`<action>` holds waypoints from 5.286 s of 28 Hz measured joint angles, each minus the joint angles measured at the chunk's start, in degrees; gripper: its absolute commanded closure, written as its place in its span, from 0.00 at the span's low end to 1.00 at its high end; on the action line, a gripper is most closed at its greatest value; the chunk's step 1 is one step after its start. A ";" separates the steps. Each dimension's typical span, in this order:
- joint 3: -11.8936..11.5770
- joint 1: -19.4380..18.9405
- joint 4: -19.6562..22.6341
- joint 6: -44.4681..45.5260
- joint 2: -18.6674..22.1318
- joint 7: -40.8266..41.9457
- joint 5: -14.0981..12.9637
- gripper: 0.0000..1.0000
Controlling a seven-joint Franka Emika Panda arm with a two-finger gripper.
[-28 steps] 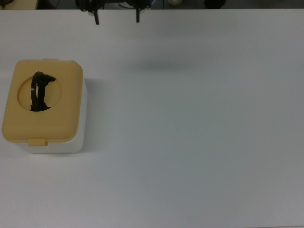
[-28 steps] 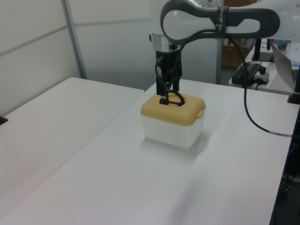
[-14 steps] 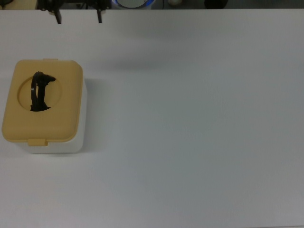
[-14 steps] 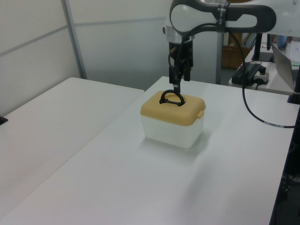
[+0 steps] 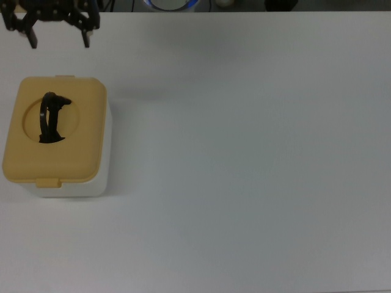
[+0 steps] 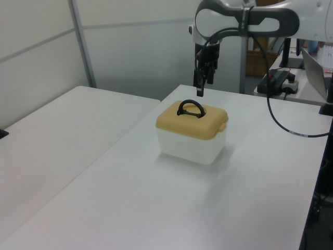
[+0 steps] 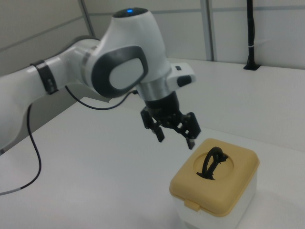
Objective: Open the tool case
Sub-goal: 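Lower the gripper onto the black handle and close on it, then lift the tan lid by its handle off the white case, then carry the lid beside the case and lower it onto the table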
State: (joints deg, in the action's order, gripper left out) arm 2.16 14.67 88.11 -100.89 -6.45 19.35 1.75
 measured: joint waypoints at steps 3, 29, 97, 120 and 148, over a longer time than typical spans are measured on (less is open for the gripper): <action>-0.01 1.16 -0.01 -2.57 -1.73 1.17 0.00 0.00; 0.16 2.78 -0.05 -16.36 -12.15 1.76 -0.06 0.24; 21.36 0.88 -3.96 -2.43 -4.84 -12.22 -3.91 1.00; 24.66 -5.10 13.93 -22.29 -4.90 -24.46 1.59 1.00; 24.02 -5.09 17.18 -33.04 -14.71 -47.06 21.11 0.89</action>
State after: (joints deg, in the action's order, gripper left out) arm 26.18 9.58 105.29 -133.93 -21.16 -27.71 22.86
